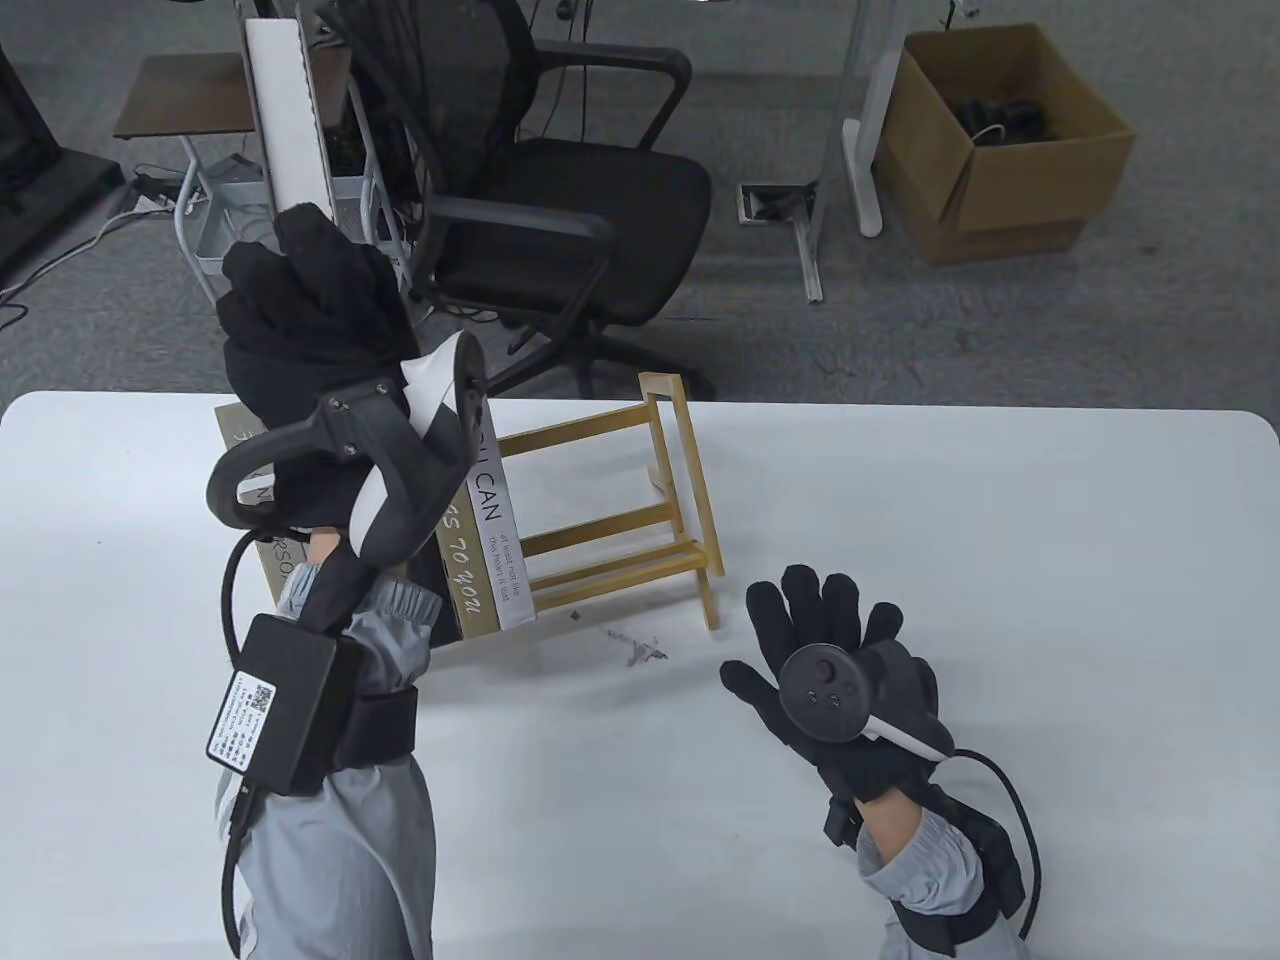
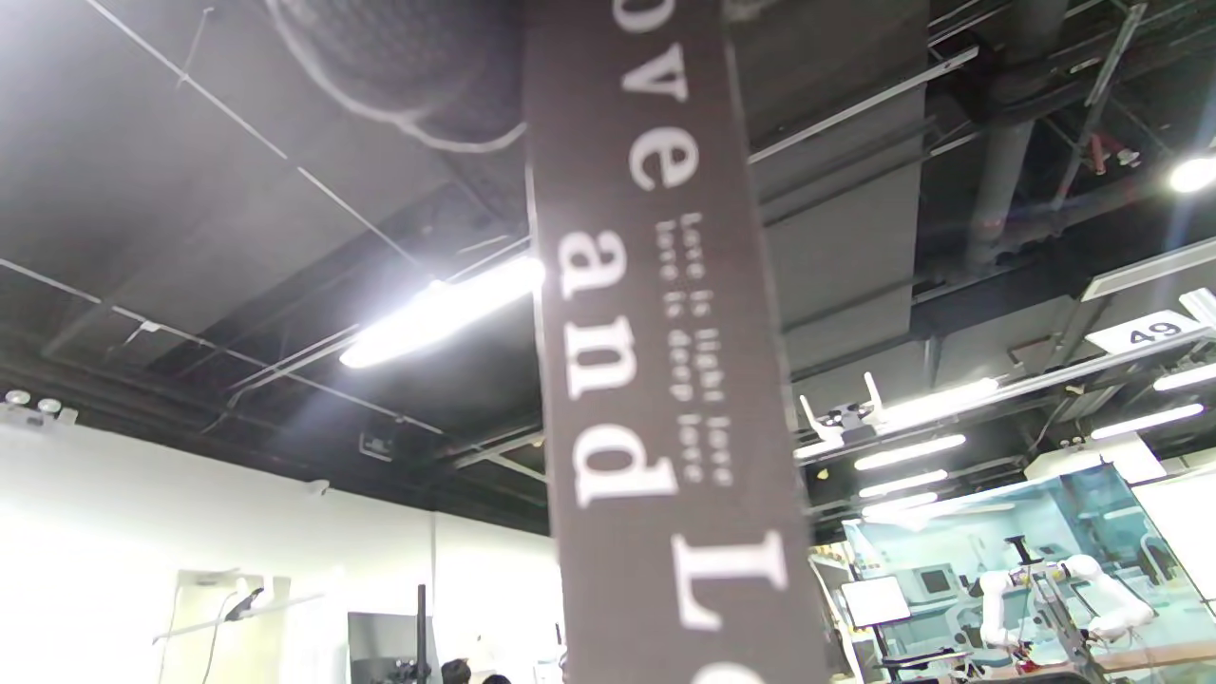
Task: Push a thick book into a tightly packed book rack slot
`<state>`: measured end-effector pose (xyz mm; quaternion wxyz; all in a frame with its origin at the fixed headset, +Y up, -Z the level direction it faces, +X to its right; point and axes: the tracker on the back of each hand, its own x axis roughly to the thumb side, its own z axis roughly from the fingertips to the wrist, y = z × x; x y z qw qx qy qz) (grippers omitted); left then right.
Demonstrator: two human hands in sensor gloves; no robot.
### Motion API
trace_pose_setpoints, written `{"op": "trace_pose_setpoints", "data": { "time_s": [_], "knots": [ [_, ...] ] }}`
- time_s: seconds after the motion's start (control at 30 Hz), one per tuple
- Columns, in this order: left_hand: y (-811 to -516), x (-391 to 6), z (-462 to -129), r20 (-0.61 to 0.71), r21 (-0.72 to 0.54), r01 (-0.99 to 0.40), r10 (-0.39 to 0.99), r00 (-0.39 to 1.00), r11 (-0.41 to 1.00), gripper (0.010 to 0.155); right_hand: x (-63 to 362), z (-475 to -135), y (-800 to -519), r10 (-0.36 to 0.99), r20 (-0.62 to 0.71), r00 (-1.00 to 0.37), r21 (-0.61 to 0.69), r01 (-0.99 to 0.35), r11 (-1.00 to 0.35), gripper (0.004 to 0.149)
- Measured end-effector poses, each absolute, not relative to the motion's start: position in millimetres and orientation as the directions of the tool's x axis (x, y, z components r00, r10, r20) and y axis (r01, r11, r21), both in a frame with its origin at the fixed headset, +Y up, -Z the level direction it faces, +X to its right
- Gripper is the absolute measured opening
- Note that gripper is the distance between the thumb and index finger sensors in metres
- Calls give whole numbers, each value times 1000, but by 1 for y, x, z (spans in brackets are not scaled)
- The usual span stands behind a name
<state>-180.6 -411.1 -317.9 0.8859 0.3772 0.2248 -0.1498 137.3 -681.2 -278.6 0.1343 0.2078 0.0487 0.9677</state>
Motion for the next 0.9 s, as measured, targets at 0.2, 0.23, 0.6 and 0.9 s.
{"op": "trace_pose_setpoints", "data": {
  "time_s": [0.2,0.23,0.6,0.9],
  "knots": [
    [-424,-195,-325,-525,571,434,-96,846,697,72,136,-278,-682,277,391,-878,152,-235,-960,79],
    [-426,-196,-325,-524,569,429,-92,846,701,72,136,-278,-682,277,391,-878,151,-236,-960,79],
    [-451,-211,-329,-517,519,366,-57,854,772,72,135,-278,-682,278,391,-878,154,-235,-960,79],
    [-473,-210,-333,-499,464,336,-72,863,819,71,134,-278,-682,274,390,-879,153,-231,-961,79]
  ]
}}
